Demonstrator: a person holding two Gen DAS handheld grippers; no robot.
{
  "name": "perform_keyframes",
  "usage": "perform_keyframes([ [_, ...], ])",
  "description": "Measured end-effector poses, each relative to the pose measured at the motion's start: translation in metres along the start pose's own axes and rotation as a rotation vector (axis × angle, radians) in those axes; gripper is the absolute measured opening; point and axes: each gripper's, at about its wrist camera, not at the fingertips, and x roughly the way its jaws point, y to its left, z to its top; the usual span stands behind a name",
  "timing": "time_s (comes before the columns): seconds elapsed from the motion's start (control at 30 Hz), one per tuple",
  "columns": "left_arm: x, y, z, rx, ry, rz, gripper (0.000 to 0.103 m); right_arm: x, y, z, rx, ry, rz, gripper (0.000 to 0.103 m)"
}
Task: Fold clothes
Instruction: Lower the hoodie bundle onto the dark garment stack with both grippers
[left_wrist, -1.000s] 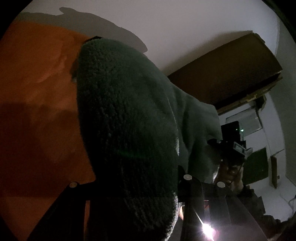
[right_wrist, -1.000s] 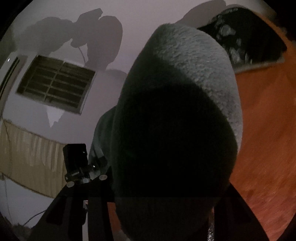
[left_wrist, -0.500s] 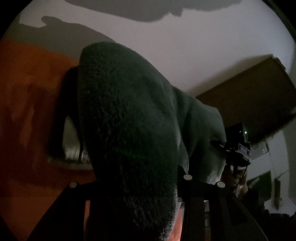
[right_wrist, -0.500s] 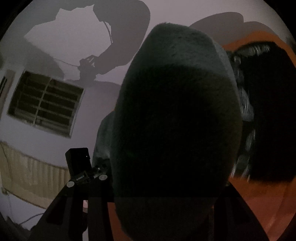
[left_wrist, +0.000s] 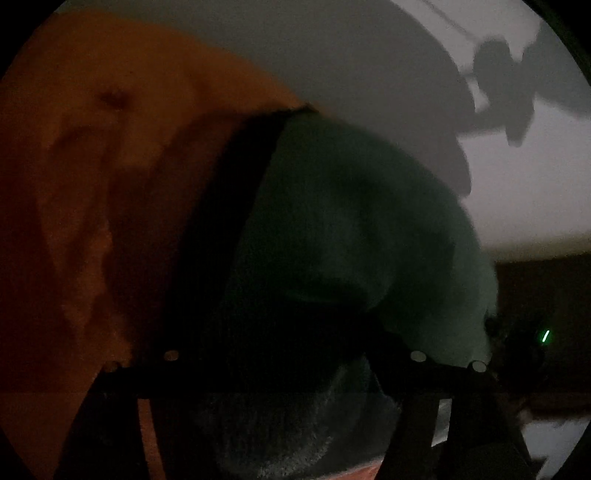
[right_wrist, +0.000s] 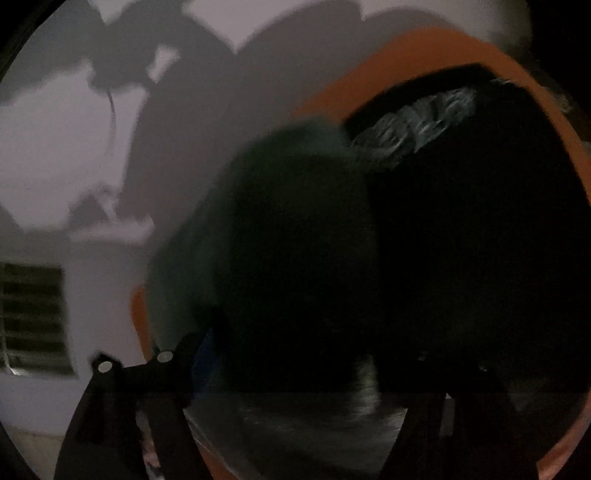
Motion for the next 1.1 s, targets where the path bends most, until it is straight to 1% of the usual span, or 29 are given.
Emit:
perform_keyframes([
  [0.03, -0.013, 0.004, 0.002, -0.005, -0.024, -0.023, 0.073, -0.015, 0.001, -0.004, -0.033, -0.078, -0.047, 0.075],
  [0.07, -0.027, 0.005, 0.010, -0.007, -0.051, -0.048, 0.073, -0.026, 0.004, -0.009, -0.077, -0.130, -0.088, 0.075],
  [0.1, -0.037, 0.002, 0.009, 0.014, -0.082, -0.026, 0.073, -0.037, 0.007, -0.014, -0.120, -0.181, -0.128, 0.075],
  [0.13, -0.045, -0.001, 0.005, 0.039, -0.113, 0.007, 0.073, -0.043, 0.020, -0.023, -0.155, -0.214, -0.149, 0.075],
  [0.17, -0.054, -0.006, -0.001, 0.085, -0.155, 0.080, 0.073, -0.049, 0.033, -0.033, -0.189, -0.246, -0.169, 0.075],
  [0.2, -0.063, -0.013, -0.006, 0.157, -0.210, 0.167, 0.073, -0.055, 0.045, -0.043, -0.223, -0.278, -0.190, 0.075],
  [0.23, -0.066, -0.007, 0.009, 0.219, -0.250, 0.223, 0.073, -0.064, 0.046, -0.052, -0.271, -0.316, -0.202, 0.075],
  [0.27, -0.065, -0.021, 0.008, 0.308, -0.294, 0.269, 0.073, -0.073, 0.046, -0.062, -0.320, -0.354, -0.214, 0.075],
  [0.3, -0.064, -0.041, 0.002, 0.404, -0.339, 0.314, 0.073, -0.067, 0.059, -0.071, -0.366, -0.350, -0.200, 0.068],
  [0.33, -0.053, -0.062, -0.006, 0.459, -0.360, 0.336, 0.073, -0.060, 0.073, -0.079, -0.413, -0.345, -0.185, 0.048],
  [0.37, -0.040, -0.083, -0.015, 0.505, -0.375, 0.352, 0.074, -0.054, 0.086, -0.088, -0.460, -0.340, -0.170, 0.034],
  [0.4, -0.028, -0.100, -0.019, 0.538, -0.387, 0.365, 0.074, -0.042, 0.093, -0.092, -0.463, -0.322, -0.182, 0.014],
  [0.43, -0.014, -0.110, -0.023, 0.555, -0.404, 0.376, 0.074, -0.030, 0.100, -0.097, -0.465, -0.304, -0.195, 0.007],
  [0.5, 0.022, -0.120, -0.020, 0.573, -0.389, 0.411, 0.074, -0.005, 0.113, -0.105, -0.469, -0.269, -0.220, 0.007],
  [0.53, 0.035, -0.118, -0.022, 0.582, -0.370, 0.427, 0.076, 0.006, 0.109, -0.108, -0.482, -0.261, -0.276, 0.007],
  [0.57, 0.047, -0.115, -0.025, 0.592, -0.349, 0.441, 0.077, 0.018, 0.105, -0.111, -0.495, -0.254, -0.332, 0.003],
  [0.63, 0.036, -0.094, -0.039, 0.632, -0.369, 0.391, 0.077, 0.021, 0.085, -0.112, -0.461, -0.265, -0.355, 0.000],
  [0.7, 0.022, -0.072, -0.054, 0.673, -0.396, 0.332, 0.080, 0.004, 0.057, -0.109, -0.361, -0.275, -0.325, 0.000],
  [0.77, 0.010, -0.048, -0.060, 0.697, -0.342, 0.299, 0.080, -0.005, 0.052, -0.113, -0.363, -0.284, -0.411, 0.000],
  [0.83, -0.006, -0.035, -0.066, 0.693, -0.322, 0.269, 0.080, -0.012, 0.042, -0.119, -0.332, -0.270, -0.481, 0.000],
  [0.9, -0.015, -0.030, -0.069, 0.695, -0.312, 0.245, 0.080, -0.033, 0.044, -0.133, -0.301, -0.312, -0.434, 0.000],
  [0.93, -0.016, -0.032, -0.070, 0.702, -0.308, 0.225, 0.080, -0.038, 0.049, -0.143, -0.320, -0.322, -0.425, 0.000],
  [0.97, -0.017, -0.034, -0.071, 0.708, -0.305, 0.206, 0.080, -0.040, 0.056, -0.158, -0.355, -0.316, -0.398, 0.000],
  [1.0, -0.024, -0.044, -0.081, 0.729, -0.290, 0.202, 0.080, -0.041, 0.062, -0.173, -0.390, -0.310, -0.371, 0.000],
  [1.03, -0.020, -0.048, -0.086, 0.756, -0.271, 0.232, 0.080, -0.037, 0.068, -0.186, -0.413, -0.288, -0.363, 0.000],
  [1.07, -0.011, -0.047, -0.091, 0.786, -0.258, 0.286, 0.080, -0.031, 0.068, -0.195, -0.425, -0.270, -0.384, 0.000],
  [1.1, -0.005, -0.040, -0.095, 0.806, -0.243, 0.326, 0.080, -0.024, 0.062, -0.200, -0.409, -0.252, -0.420, 0.000],
])
